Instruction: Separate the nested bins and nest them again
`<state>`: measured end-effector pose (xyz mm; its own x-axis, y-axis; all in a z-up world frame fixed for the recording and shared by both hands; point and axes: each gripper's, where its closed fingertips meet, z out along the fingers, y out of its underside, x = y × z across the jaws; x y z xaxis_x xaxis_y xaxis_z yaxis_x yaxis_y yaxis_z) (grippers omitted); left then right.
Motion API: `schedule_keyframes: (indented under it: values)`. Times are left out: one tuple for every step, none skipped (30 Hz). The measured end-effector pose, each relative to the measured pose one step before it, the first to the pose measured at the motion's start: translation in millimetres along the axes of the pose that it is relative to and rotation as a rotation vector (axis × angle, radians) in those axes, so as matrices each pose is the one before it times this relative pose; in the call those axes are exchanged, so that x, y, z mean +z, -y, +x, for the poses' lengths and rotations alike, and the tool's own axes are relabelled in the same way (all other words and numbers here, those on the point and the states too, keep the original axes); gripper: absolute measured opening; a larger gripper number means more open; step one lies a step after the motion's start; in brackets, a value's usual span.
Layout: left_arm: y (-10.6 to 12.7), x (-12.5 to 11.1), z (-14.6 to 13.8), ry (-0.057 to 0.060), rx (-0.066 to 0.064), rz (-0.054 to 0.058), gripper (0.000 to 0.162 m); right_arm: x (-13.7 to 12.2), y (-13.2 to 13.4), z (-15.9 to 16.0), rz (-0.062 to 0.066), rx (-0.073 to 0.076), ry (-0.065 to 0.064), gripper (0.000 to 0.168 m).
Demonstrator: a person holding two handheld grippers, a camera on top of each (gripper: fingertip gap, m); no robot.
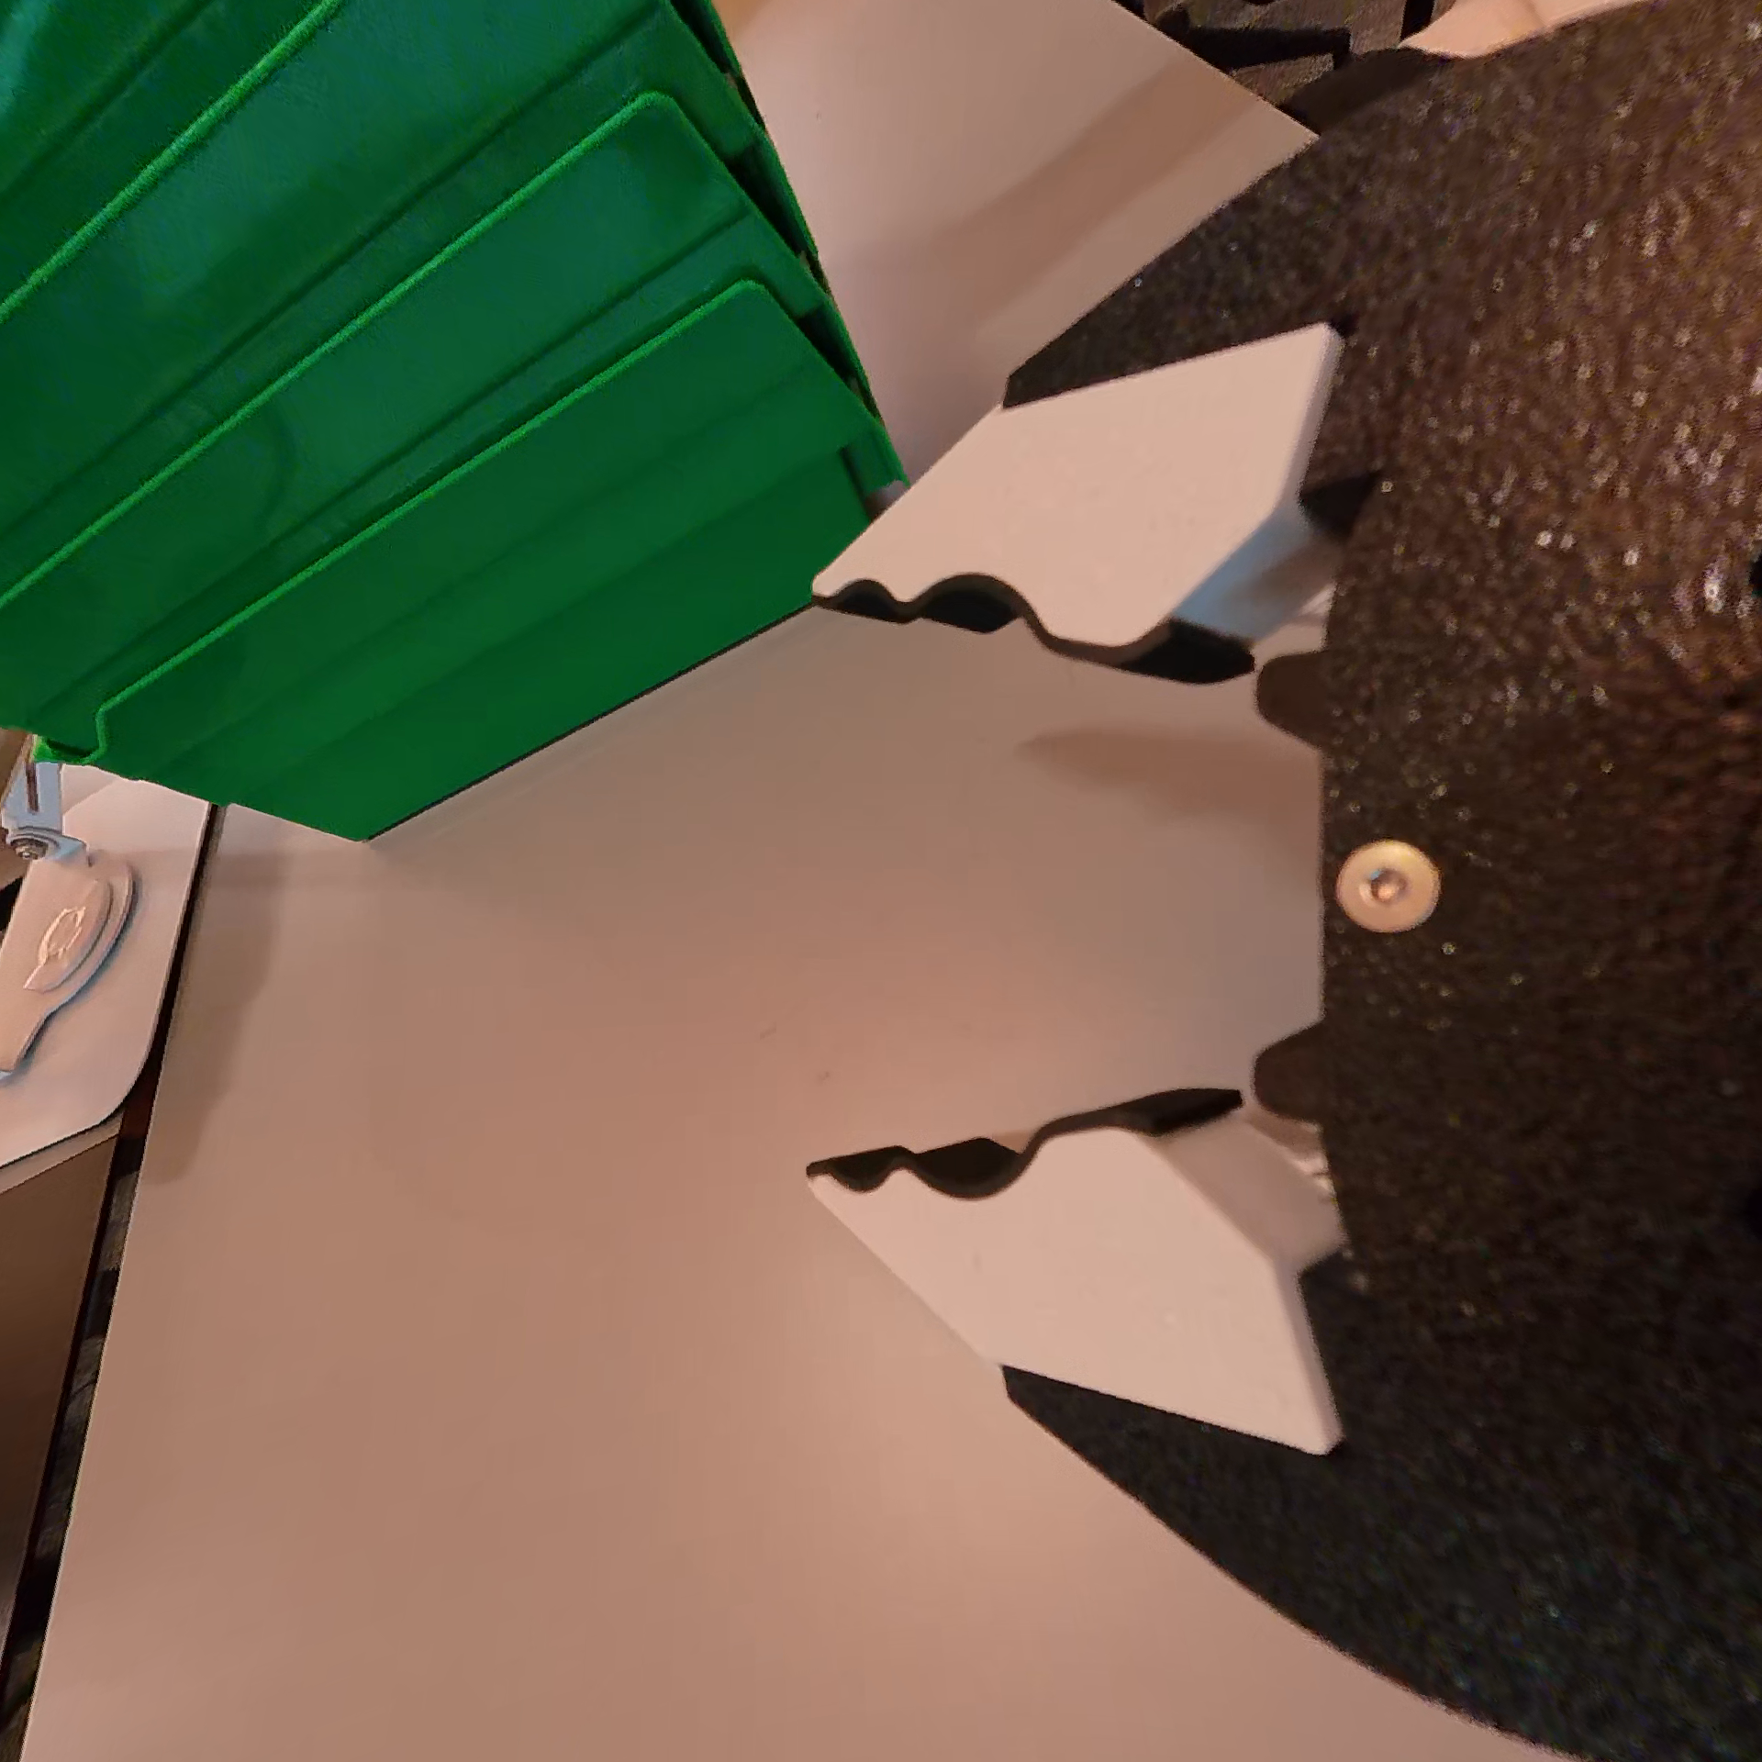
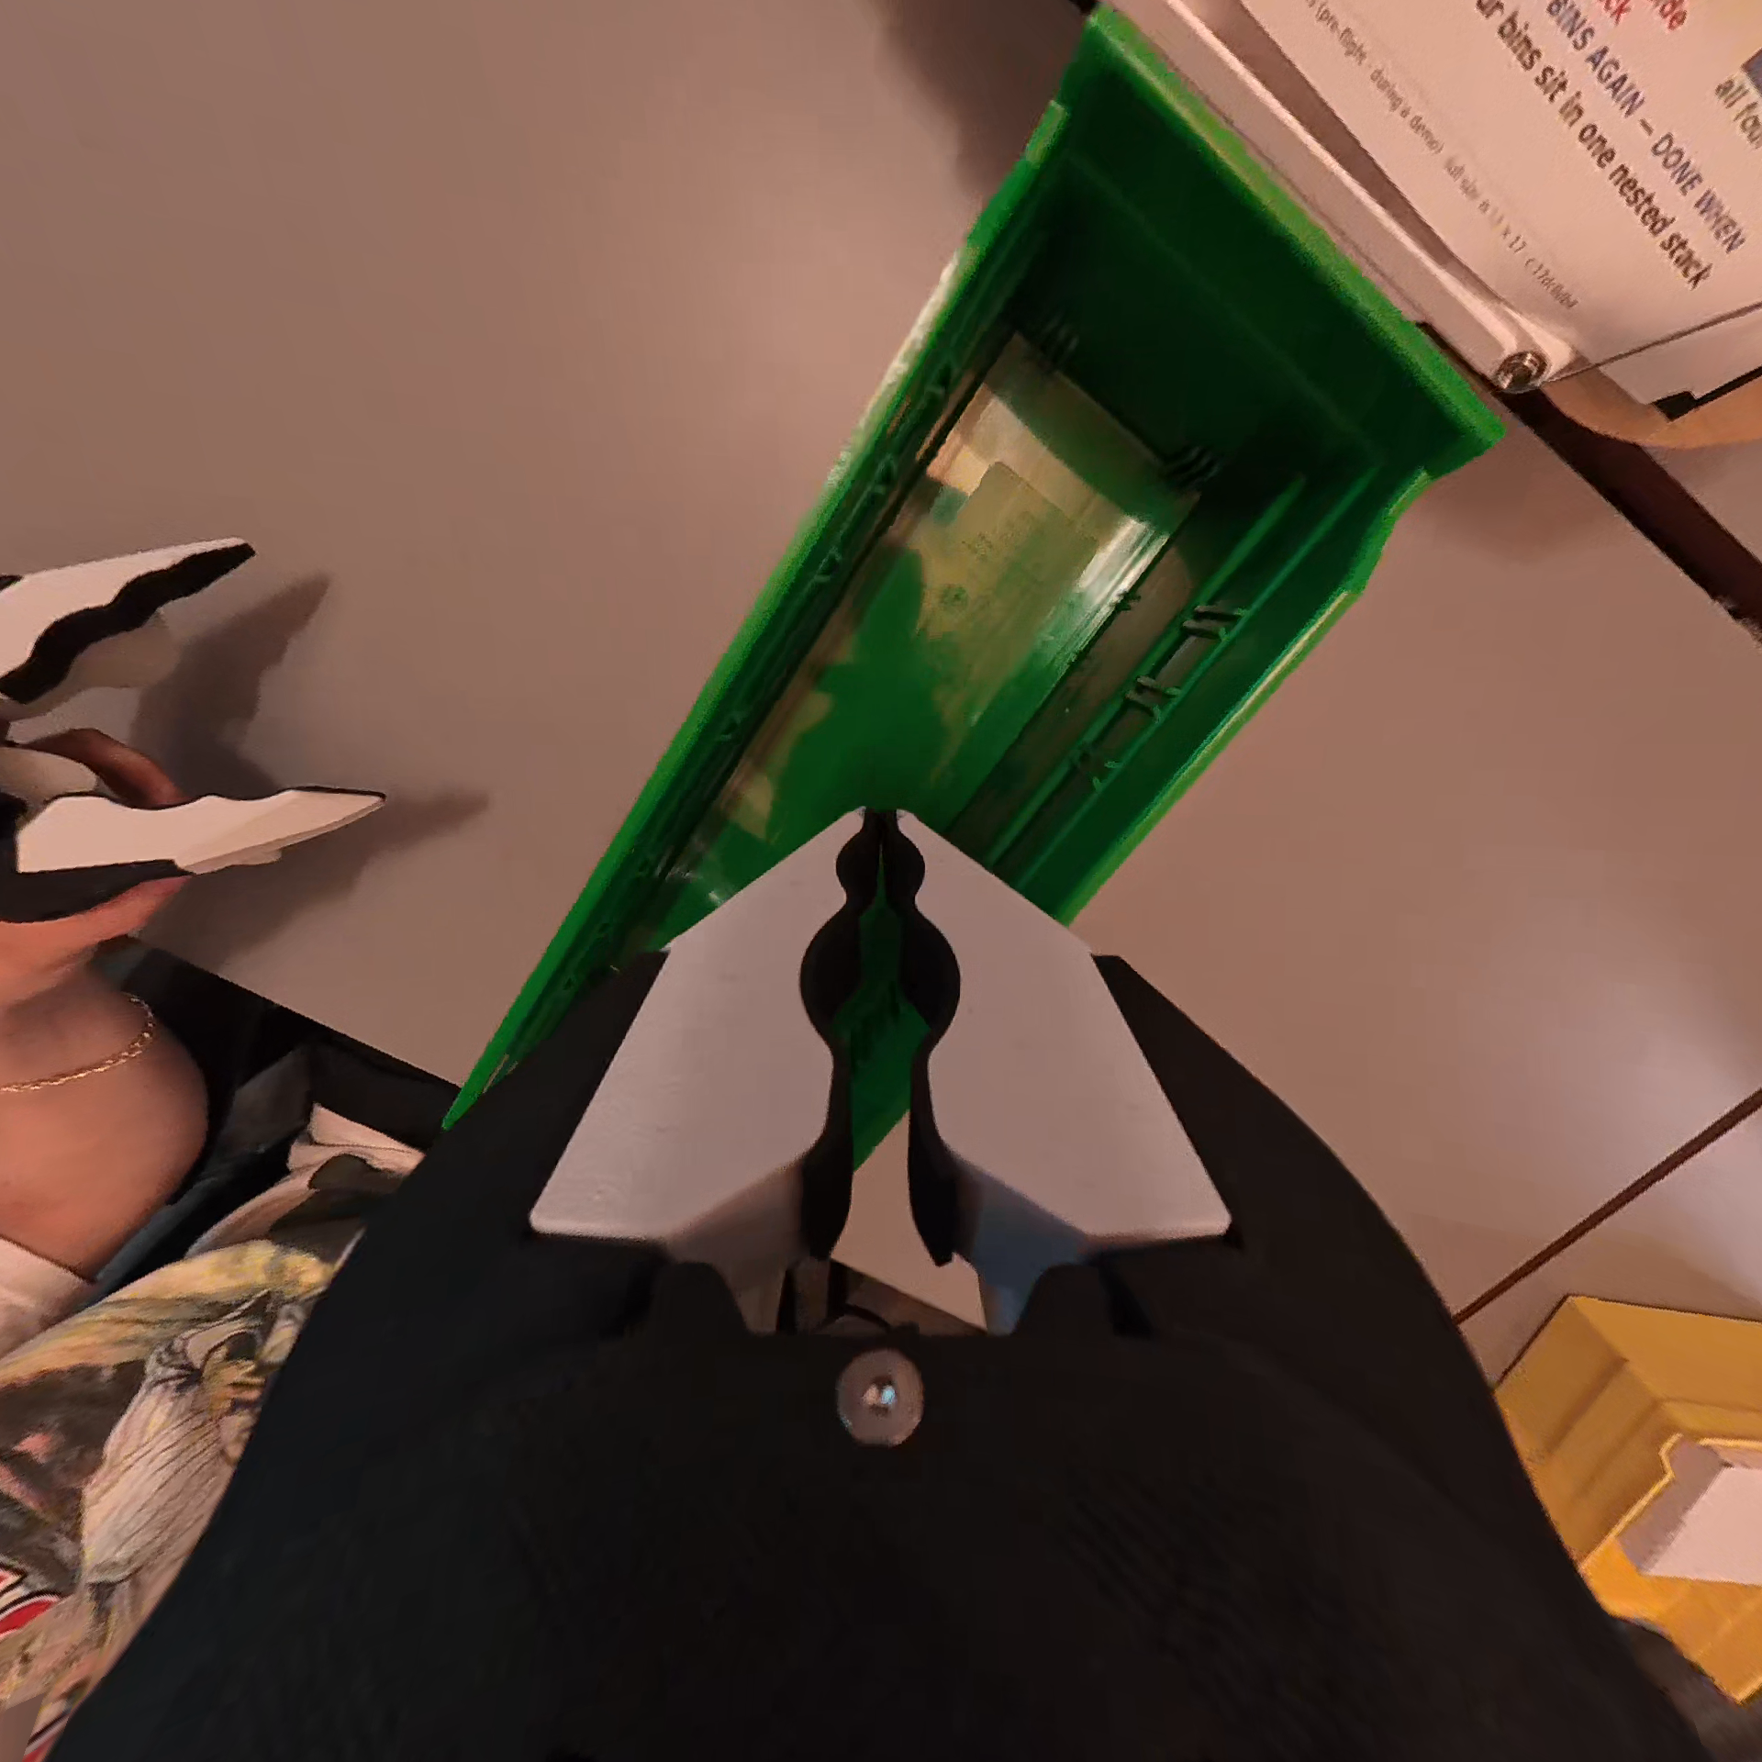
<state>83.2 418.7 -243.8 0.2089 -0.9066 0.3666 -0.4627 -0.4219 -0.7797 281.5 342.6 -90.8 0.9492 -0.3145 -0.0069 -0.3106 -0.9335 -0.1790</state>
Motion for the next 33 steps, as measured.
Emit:
schedule_keyframes:
  values:
    - [0.12,-0.02,0.61,0.0005,0.0021,0.0,0.109,-0.14,-0.72,-4.43,0.0128,-0.0184,0.0011,0.0]
    - [0.01,0.08,0.76,-0.0005,0.0017,-0.0005,0.109,0.88,-1.47,-5.56,0.0126,-0.0233,0.0023,0.0]
    - [0.0,0.2,0.76,-0.0012,0.0015,-0.0007,0.109,2.14,-1.98,-5.28,0.0127,-0.0276,-0.004,0.0]
    - [-0.09,0.4,0.66,-0.0007,0.0013,-0.0005,0.109,3.52,-3.63,-4.4,0.003,-0.0264,-0.0122,0.0]
    - [-0.21,0.41,0.51,-0.0004,0.0009,-0.0011,0.108,4.85,-5.37,-4.47,-0.0067,-0.0275,-0.0124,0.0]
    - [-0.41,0.46,0.55,-0.0007,0.0008,-0.0023,0.109,5.79,-6.39,-3.7,-0.0134,-0.0236,-0.0157,0.0]
    - [-0.58,0.62,0.39,0.0,0.001,-0.0028,0.108,6.22,-6.93,-1.51,-0.0187,-0.017,-0.0244,0.0]
    - [-0.48,0.43,0.04,0.0018,0.001,-0.0022,0.108,6.49,-6.11,-0.38,-0.0171,-0.0128,-0.0247,0.0]
    - [-0.43,0.39,-0.04,0.0022,0.0009,-0.0016,0.108,6.5,-4.86,-0.34,-0.014,-0.0063,-0.0166,0.0]
    - [-0.29,0.43,0.17,0.0012,0.0008,-0.0015,0.108,6.52,-3.84,-1.12,-0.0142,-0.0047,-0.0028,0.0]
    - [-0.51,0.57,0.24,0.0003,0.0008,-0.0023,0.108,5.82,-3.72,-1.91,-0.0152,-0.0017,0.0091,0.0]
    - [-0.59,0.45,0.35,0.0002,0.0013,-0.0031,0.108,4.4,-2.48,-1.33,-0.0081,0.0018,0.0062,0.0]
    - [-0.59,0.45,0.2,0.0011,0.0016,-0.0032,0.108,2.92,-0.56,-0.95,0.0034,-0.0049,0.0011,0.0]
    - [-0.27,0.27,-0.07,0.0021,0.0015,-0.0019,0.108,1.83,-0.09,-1.71,0.0056,-0.0089,0.0059,0.0]
    - [0.07,0.19,0.1,0.0012,0.0014,-0.0002,0.108,1.08,-0.31,-3.14,0.0035,-0.0053,0.0149,0.0]
    - [0.12,0.19,0.39,-0.0012,0.0008,-0.0002,0.108,-1.0,-0.1,-4.77,0.0088,-0.0076,0.0237,0.0]
    - [0.11,-0.12,0.81,-0.0035,-0.0003,-0.0006,0.108,-4.49,2.5,-3.22,0.0347,-0.0078,0.0123,0.0]
    - [0.31,-0.21,1.15,-0.0051,-0.0007,0.0013,0.108,-8.14,5.34,0.21,0.0629,-0.0049,-0.0105,0.0]
    - [0.75,-0.7,1.47,-0.0056,-0.0005,0.0039,0.108,-10.64,5.83,1.84,0.076,-0.0082,-0.0181,0.0]
    - [1.17,-0.89,1.45,-0.0044,0.0007,0.0053,0.108,-12.42,5.62,4.12,0.087,-0.0093,-0.0285,0.0]
    - [1.56,-1.22,1.06,-0.0014,0.0028,0.0071,0.108,-13.51,5.75,8.49,0.0939,-0.0063,-0.0489,0.0]
    - [2.19,-1.33,0.88,0.0009,0.0061,0.0108,0.108,-13.78,4.15,12.77,0.0917,-0.0057,-0.0681,0.007]
    - [2.84,-1.4,1.1,0.0014,0.0101,0.015,0.107,-12.94,1.17,15.71,0.0803,-0.0073,-0.0768,0.02]
    - [3.69,-1.48,1.2,0.0028,0.0143,0.0198,0.103,-11.56,-1.17,18.49,0.0733,-0.0045,-0.0879,0.04]
    - [4.86,-1.75,1.36,0.0051,0.0214,0.0272,0.1,-9.84,-3.25,17.88,0.0673,-0.0047,-0.0813,0.061]
    - [6.68,-2.27,1.73,0.0063,0.0334,0.0386,0.096,-9.04,-5.85,13.96,0.0579,-0.0041,-0.053,0.06]
    - [8.6,-2.92,1.55,0.0116,0.048,0.0523,0.092,-8.35,-4.67,14.08,0.0723,0.0079,-0.0569,0.064]
    - [9.79,-3.84,0.51,0.0242,0.0615,0.0638,0.088,-8.03,-4.8,14.64,0.0827,0.0135,-0.0666,0.076]
    - [10.6,-4.12,-1.79,0.044,0.0683,0.0717,0.086,-7.43,-6.8,12.45,0.0747,0.0012,-0.0559,0.083]
    - [9.64,-3.73,-2.46,0.0494,0.0676,0.0663,0.083,-6.84,-8.81,12.57,0.0662,-0.0081,-0.061,0.089]
    - [6.63,-2.72,-0.65,0.0349,0.061,0.0491,0.079,-6.04,-9.46,14.93,0.0622,-0.0008,-0.0808,0.1]
    - [3.33,-1.75,0.56,0.0249,0.0487,0.034,0.079,-4.52,-15.01,13.15,0.0212,0.0231,-0.0655,0.118]
    - [1.42,-0.93,0.72,0.023,0.0374,0.026,0.081,-1.98,-22.41,9.47,-0.0287,0.0542,-0.041,0.142]
